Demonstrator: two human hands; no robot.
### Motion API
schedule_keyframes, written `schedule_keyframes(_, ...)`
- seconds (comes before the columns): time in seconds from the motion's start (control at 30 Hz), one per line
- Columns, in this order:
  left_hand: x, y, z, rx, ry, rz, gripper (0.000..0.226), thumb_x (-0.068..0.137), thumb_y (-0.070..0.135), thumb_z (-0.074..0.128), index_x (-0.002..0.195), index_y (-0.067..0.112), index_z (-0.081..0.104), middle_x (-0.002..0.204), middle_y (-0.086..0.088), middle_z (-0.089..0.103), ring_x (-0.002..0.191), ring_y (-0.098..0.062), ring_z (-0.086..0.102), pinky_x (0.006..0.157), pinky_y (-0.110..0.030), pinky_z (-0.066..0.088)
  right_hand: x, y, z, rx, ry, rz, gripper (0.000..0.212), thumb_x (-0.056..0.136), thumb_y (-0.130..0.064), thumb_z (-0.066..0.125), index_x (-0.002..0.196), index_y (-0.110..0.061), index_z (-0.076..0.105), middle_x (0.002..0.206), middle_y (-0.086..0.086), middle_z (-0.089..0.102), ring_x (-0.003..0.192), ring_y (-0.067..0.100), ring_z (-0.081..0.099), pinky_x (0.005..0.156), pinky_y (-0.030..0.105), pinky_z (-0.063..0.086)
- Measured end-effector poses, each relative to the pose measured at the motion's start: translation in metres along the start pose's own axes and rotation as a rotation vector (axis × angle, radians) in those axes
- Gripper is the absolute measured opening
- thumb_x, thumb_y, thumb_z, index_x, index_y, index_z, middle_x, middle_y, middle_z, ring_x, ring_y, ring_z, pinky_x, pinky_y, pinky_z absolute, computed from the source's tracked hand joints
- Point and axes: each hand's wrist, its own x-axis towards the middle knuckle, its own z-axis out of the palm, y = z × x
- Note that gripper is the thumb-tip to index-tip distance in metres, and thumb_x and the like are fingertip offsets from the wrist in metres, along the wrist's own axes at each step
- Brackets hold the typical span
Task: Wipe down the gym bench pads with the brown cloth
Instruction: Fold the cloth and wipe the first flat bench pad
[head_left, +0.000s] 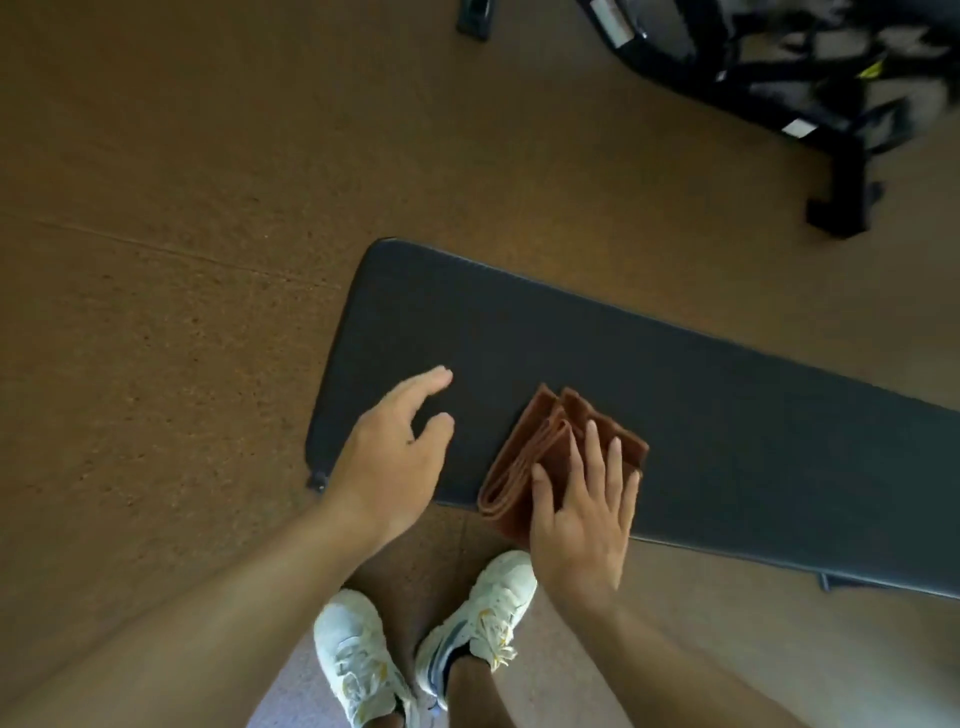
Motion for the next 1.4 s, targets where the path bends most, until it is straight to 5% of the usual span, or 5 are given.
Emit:
schedule_keyframes(0.1, 0.020, 0.015, 0.023, 0.131, -0.060, 0.034, 0.052, 0.101, 0.017, 0.060, 0.150, 0.032, 0.048, 0.159, 0.017, 0.040, 0.147, -0.003, 0.033, 0.119, -0.024, 0.029, 0.041, 0.014, -0.010, 0.050, 0.024, 0.131, 0.063, 0.107, -0.062, 0.014, 0.166, -0.041, 0.008, 0.176, -0.014, -0.007, 0.158, 0.010, -0.025, 0.129, 0.046, -0.017)
schedule_keyframes(0.27, 0.054, 0.005, 0.064, 0.640, -0.319, 0.005, 0.120, 0.084, 0.050, 0.077, 0.160, 0.031, -0.014, 0.168, 0.007, -0.026, 0.144, -0.014, -0.037, 0.122, -0.049, -0.015, 0.169, -0.013, -0.045, 0.143, 0.098, 0.200, 0.068, 0.105, -0.066, 0.018, 0.167, -0.038, 0.011, 0.177, -0.008, 0.001, 0.162, 0.021, -0.015, 0.128, 0.053, -0.016)
schedule_keyframes(0.43, 0.060, 0.009, 0.094, 0.767, -0.335, -0.103, 0.160, 0.057, 0.080, 0.078, 0.142, 0.032, -0.050, 0.145, 0.001, -0.062, 0.132, -0.035, -0.056, 0.107, -0.060, -0.029, 0.084, 0.029, -0.026, 0.054, 0.127, 0.090, 0.068, 0.105, -0.065, 0.017, 0.166, -0.036, 0.018, 0.176, -0.013, 0.003, 0.161, 0.012, -0.014, 0.131, 0.048, -0.010)
schedule_keyframes(1.13, 0.054, 0.027, 0.100, 0.878, -0.386, -0.235, 0.170, 0.051, 0.076, 0.084, 0.135, 0.030, -0.057, 0.136, 0.000, -0.068, 0.127, -0.037, -0.059, 0.106, -0.062, -0.030, 0.061, 0.072, -0.020, 0.035, 0.145, -0.096, 0.058, 0.110, -0.053, 0.027, 0.160, -0.027, 0.040, 0.173, -0.009, 0.024, 0.163, 0.017, 0.008, 0.131, 0.051, 0.001)
schedule_keyframes(1.4, 0.053, 0.031, 0.106, 0.896, -0.374, -0.282, 0.170, 0.051, 0.075, 0.086, 0.135, 0.032, -0.056, 0.138, 0.001, -0.067, 0.130, -0.036, -0.058, 0.113, -0.064, -0.026, 0.064, 0.090, -0.021, 0.026, 0.023, -0.247, 0.057, 0.111, -0.055, 0.020, 0.165, -0.040, 0.016, 0.175, -0.013, 0.010, 0.163, 0.017, -0.005, 0.130, 0.053, -0.002)
